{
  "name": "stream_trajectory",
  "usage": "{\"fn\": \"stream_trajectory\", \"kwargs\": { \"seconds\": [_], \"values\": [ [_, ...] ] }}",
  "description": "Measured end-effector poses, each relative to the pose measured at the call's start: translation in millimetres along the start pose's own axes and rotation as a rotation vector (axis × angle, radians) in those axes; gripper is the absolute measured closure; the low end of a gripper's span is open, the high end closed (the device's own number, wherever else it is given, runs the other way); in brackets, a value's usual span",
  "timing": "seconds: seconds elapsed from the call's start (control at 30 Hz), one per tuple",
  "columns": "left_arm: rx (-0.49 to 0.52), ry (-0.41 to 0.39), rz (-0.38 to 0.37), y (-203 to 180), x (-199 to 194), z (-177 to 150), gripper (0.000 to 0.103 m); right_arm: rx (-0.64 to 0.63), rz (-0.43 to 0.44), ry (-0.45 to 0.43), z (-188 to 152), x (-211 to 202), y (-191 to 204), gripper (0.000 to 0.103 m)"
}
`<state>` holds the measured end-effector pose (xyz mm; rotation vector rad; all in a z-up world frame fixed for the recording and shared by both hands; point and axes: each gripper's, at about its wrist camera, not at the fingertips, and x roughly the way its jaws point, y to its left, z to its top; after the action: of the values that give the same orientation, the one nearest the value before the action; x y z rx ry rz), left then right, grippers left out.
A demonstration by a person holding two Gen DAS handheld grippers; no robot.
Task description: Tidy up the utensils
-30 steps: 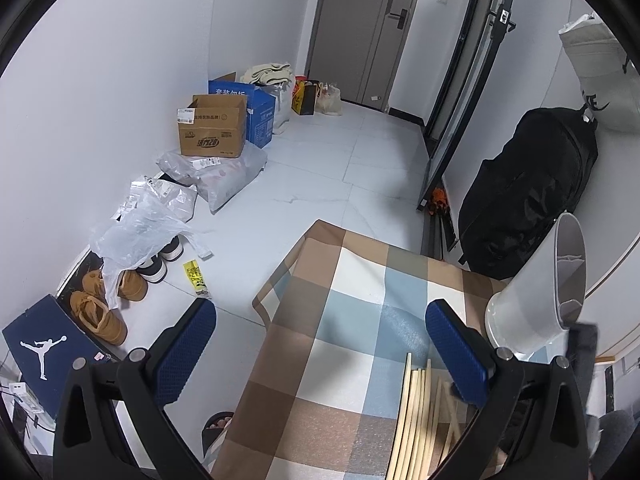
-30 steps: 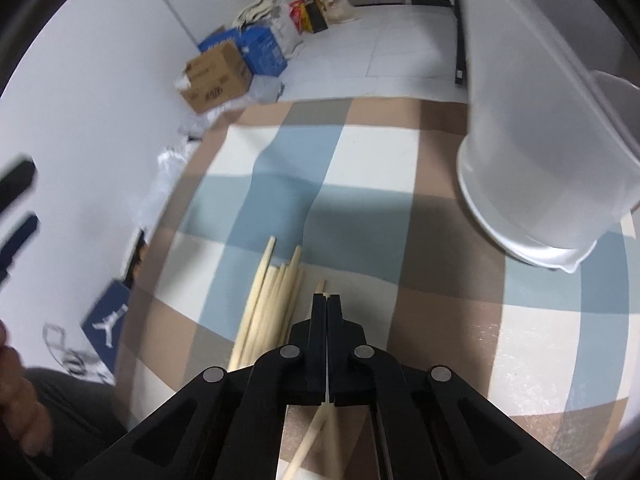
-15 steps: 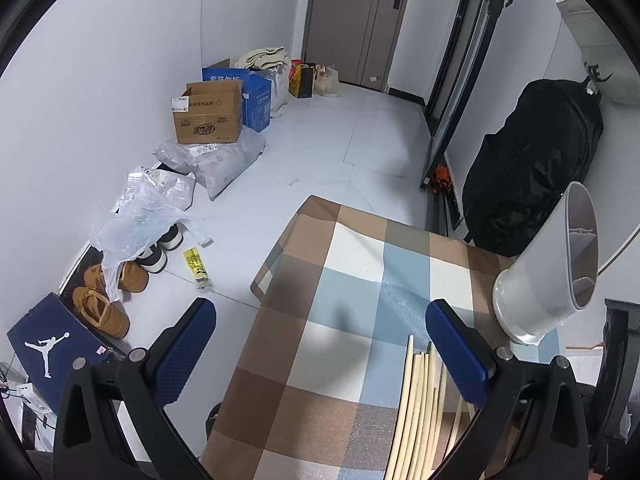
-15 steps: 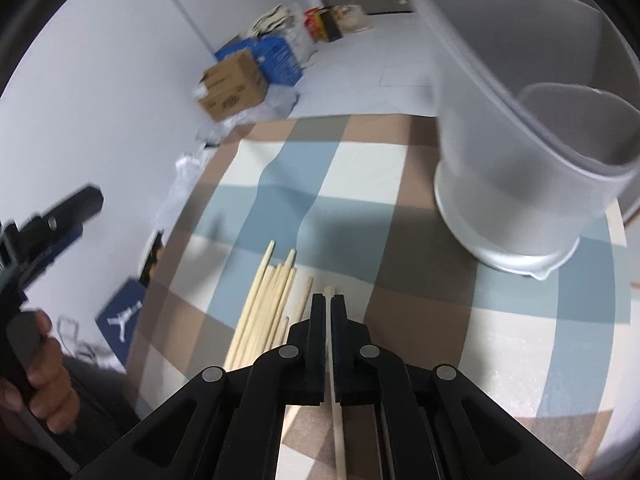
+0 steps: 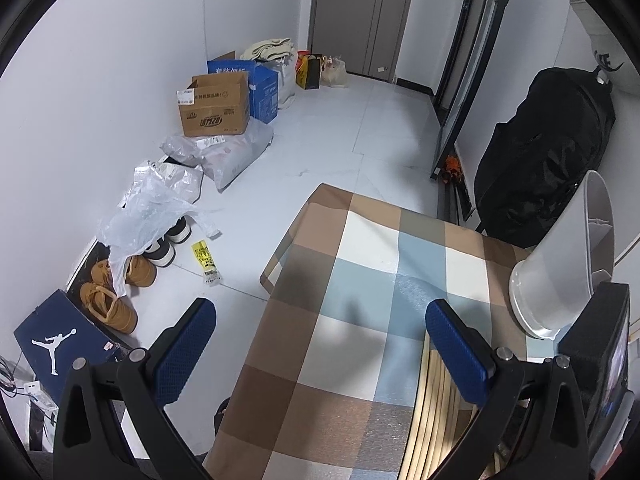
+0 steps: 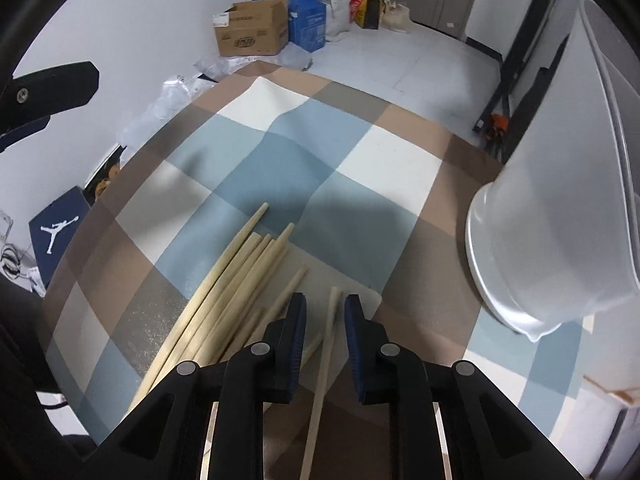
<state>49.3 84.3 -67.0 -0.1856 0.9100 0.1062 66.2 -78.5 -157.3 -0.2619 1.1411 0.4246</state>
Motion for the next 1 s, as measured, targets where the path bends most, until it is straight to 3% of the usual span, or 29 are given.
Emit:
{"fn": "stream_trajectory", "kwargs": {
  "seconds": [0.3, 0.53, 0.6, 0.83, 1.0],
  "values": [
    [0.056, 0.082, -0.012, -15.0, 14.9, -7.4, 0.001, 0.184, 0.095, -0.108, -3.3, -27.3, -39.4, 0.1],
    [0.128, 0.205, -0.043, -38.1, 34.9, -18.7, 0.01, 0.279, 0.161, -0.269, -3.3, -73.9, -63.5, 0.1],
    [0.138, 0.239, -0.057, -42.3, 39.1, -21.3, 0.02, 0.293, 0.173, -0.321, -2.4, -88.0, -70.1, 0.1],
    [0.172, 0.337, -0.074, -56.7, 51.7, -23.4, 0.031, 0.363, 0.23, -0.43, -8.9, -120.5, -95.0, 0.1],
    [0.146, 0.394, -0.082, -64.7, 62.2, -22.2, 0.049, 0.407, 0.26, -0.468, -14.2, -133.4, -109.4, 0.1]
  ]
}}
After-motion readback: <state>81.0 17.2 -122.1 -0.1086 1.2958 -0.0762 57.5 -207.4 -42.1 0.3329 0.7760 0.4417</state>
